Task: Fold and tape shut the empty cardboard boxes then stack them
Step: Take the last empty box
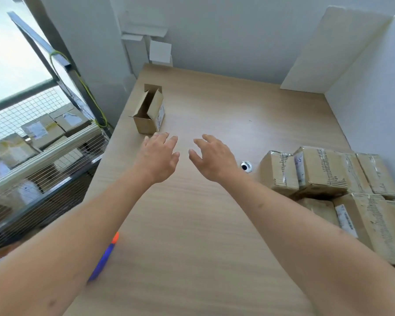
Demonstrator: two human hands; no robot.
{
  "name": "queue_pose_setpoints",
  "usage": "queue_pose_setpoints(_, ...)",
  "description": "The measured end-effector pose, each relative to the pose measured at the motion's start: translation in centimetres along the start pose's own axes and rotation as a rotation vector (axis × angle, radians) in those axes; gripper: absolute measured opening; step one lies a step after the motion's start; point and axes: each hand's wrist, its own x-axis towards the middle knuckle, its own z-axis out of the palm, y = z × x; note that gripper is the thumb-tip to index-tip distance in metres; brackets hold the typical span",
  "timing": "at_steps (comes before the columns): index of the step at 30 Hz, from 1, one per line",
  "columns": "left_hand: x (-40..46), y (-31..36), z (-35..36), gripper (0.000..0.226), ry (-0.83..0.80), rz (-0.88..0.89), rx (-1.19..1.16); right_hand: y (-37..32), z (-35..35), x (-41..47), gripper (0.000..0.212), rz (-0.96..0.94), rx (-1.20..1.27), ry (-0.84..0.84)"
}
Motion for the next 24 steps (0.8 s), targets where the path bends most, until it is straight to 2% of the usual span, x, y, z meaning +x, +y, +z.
queue_pose_setpoints(8,3.3,-12.9,-0.8,0.06,-0.054,0.048,0.016,-11.1,5.7,7.1,0.052,0.084,0.06,-0.065)
queue_pose_setpoints(14,6.8,-18.2,-0.3,0.057,-0.052,0.06,-0.007,-13.3,8.1,13.0,0.052,0.158,0.114,-0.043)
queue_pose_setpoints(24,11.7,-22.6,1.7,0.05,-0.056,0.012,-0.066,-15.3,11.0,22.4,0.052,0.211,0.188,-0.022)
